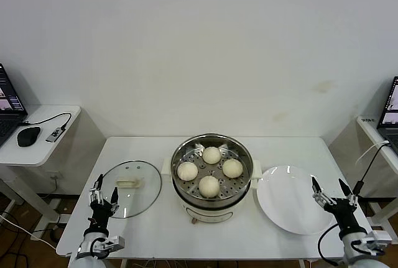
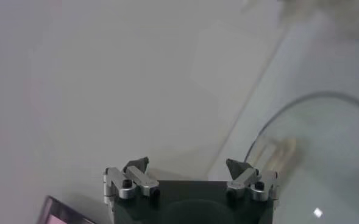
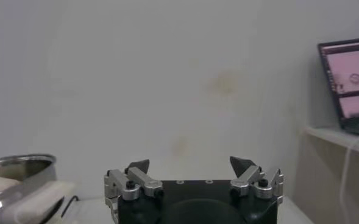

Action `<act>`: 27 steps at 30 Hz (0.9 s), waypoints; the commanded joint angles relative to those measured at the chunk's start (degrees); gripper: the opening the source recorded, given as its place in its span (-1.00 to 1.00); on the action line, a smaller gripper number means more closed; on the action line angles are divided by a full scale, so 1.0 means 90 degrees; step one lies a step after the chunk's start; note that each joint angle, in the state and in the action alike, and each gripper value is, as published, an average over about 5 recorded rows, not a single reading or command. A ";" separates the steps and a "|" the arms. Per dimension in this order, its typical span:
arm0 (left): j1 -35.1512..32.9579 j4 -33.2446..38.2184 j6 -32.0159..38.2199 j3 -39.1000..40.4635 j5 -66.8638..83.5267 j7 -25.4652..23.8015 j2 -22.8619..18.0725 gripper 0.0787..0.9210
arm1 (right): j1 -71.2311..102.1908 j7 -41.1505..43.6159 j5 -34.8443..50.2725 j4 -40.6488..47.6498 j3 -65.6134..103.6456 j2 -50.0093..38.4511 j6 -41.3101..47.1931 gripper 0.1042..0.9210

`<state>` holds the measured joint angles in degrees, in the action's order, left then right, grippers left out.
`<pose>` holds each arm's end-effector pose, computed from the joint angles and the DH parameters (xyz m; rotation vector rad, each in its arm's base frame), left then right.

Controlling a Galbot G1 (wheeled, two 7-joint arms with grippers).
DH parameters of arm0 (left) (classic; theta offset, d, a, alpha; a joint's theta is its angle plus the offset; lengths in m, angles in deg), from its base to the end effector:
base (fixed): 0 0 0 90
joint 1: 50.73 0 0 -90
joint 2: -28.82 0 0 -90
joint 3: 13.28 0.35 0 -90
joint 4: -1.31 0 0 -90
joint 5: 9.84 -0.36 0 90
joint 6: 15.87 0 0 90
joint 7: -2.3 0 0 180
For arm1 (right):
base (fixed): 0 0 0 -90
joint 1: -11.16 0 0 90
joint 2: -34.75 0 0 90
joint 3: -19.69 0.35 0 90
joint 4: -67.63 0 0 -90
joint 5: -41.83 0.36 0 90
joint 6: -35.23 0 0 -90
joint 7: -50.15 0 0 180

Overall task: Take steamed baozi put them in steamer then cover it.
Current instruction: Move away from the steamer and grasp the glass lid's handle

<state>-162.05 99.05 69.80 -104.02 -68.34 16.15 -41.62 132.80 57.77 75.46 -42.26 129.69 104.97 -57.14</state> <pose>0.2295 0.1053 -0.3929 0.0878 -2.3693 -1.9504 0.1791 -0.1859 -0.3158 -0.1003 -3.0965 -0.1938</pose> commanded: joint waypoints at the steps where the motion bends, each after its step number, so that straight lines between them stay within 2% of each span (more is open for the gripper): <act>1: 0.0472 -0.0748 0.0274 0.0336 -0.1138 -0.0160 0.0300 0.77 | 0.0263 -0.0037 -0.0122 -0.0035 0.0127 0.0265 -0.0129 0.76; 10: 0.0877 -0.1184 0.0533 0.0374 -0.1187 -0.0440 0.0307 0.77 | 0.0230 -0.0022 -0.0226 0.0012 0.0184 0.0347 -0.0158 0.76; 27: 0.1627 -0.1960 0.0324 0.0378 -0.1242 -0.0697 0.0241 0.77 | 0.0168 0.0019 -0.0332 0.0207 0.0273 0.0336 -0.0199 0.76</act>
<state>-150.55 85.24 73.25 -100.62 -78.40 11.00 -39.50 134.38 57.87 72.76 -40.72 131.94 107.75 -58.75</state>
